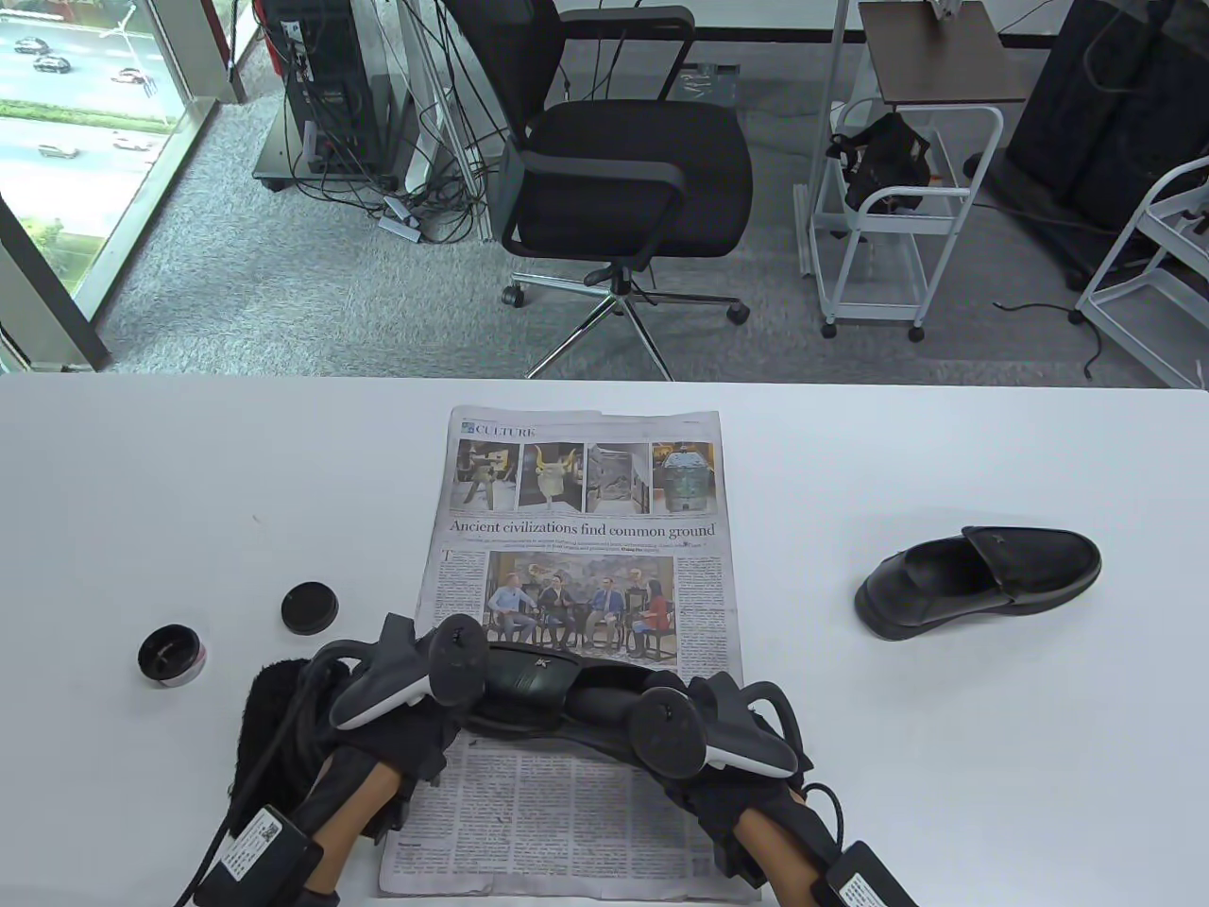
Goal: Dip and apply built-in sponge shoe polish on shoes
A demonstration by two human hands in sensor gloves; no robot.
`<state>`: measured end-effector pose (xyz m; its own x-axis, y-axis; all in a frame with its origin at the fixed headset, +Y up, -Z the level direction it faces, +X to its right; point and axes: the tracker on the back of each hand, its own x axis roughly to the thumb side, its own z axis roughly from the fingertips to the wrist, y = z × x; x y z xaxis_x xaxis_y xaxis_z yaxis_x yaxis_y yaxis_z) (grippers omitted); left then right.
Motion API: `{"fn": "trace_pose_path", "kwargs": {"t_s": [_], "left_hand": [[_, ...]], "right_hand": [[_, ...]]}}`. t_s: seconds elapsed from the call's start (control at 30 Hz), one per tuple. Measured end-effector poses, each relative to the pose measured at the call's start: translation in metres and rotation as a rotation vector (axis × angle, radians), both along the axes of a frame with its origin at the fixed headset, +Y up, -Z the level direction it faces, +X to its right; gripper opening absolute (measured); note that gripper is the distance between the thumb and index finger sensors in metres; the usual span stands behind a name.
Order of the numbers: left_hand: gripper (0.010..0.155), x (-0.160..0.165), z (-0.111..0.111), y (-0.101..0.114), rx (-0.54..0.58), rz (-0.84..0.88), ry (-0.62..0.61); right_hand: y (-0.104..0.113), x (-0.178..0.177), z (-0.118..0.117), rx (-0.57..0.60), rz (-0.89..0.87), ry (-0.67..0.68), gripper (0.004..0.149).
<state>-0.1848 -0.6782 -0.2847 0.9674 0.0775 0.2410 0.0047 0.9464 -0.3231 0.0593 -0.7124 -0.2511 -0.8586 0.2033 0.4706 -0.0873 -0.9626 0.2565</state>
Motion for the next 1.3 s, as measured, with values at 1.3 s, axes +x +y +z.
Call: {"fn": "trace_pose_path", "kwargs": {"t_s": [1.3], "left_hand": [[0.05, 0.019, 0.01, 0.01, 0.0, 0.189, -0.038]], "right_hand": [[0.0, 0.0, 0.0, 0.003, 0.001, 0.001, 0.04]]}}
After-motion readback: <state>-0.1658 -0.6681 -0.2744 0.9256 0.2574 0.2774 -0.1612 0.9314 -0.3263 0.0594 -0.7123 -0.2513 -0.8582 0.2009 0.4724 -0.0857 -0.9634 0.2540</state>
